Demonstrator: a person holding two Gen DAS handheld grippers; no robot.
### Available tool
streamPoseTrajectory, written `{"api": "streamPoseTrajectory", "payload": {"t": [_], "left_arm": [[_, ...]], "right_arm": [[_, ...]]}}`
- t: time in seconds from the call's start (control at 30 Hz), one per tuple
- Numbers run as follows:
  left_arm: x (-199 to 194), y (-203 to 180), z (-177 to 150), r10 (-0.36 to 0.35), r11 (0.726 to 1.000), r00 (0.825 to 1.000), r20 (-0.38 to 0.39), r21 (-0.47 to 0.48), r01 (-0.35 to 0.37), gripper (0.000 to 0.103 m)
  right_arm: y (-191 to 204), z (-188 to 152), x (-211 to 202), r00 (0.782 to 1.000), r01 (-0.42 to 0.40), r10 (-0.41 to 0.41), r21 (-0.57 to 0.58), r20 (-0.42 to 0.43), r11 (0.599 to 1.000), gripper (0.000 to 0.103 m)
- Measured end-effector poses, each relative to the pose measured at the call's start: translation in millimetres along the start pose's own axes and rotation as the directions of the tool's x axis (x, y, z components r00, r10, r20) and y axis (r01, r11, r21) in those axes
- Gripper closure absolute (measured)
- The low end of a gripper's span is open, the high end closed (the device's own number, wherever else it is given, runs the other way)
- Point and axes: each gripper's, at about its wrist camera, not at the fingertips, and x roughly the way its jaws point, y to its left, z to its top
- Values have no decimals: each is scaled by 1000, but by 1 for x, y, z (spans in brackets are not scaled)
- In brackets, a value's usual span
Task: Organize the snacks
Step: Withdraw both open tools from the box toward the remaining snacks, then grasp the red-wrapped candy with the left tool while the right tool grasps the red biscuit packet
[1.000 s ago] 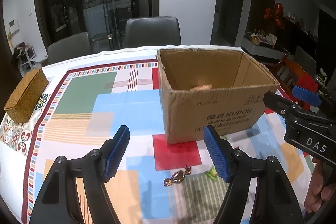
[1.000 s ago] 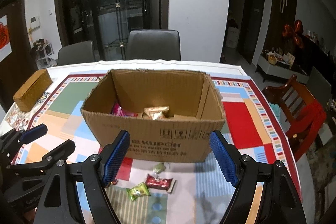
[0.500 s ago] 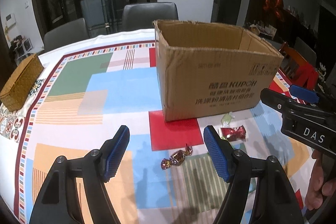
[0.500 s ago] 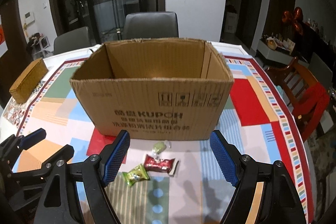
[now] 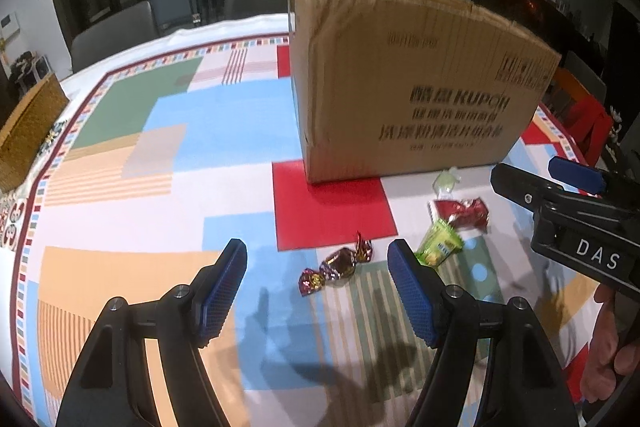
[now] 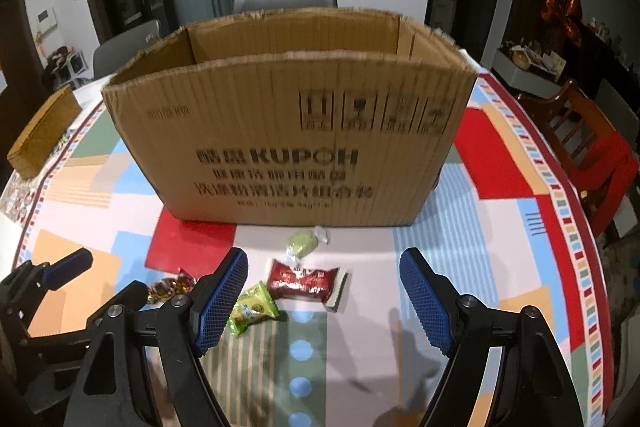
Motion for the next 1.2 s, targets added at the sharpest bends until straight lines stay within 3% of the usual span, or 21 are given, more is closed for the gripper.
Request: {"api": "streamPoseTrajectory", "payload": {"t": [0.3,0.63,0.87,1.0,1.1,1.2], "left_arm": [[25,-1,-6,-7,1000,999,-52,-1,7,32],[46,-2,-9,-14,1000,995,-97,13,15,52],[49,-4,-10,-9,1000,996,-92,22,11,60],[48,-3,-9,-16,1000,996,-91,25,18,74],[49,-3,-8,-18,999,996,-92,28,21,82],[49,-3,-8,-21,999,995,-94,28,24,84]], "right_arm": [[3,-7,27,998,6,-6,4,-63,1000,24],[8,-11,57,993,16,-13,21,-120,1000,24],[6,-12,75,987,21,-16,32,-160,999,25],[5,-14,80,985,6,1,39,-174,999,39],[5,-15,80,985,8,-2,33,-170,999,45],[6,-15,79,986,1,5,37,-167,999,50]]}}
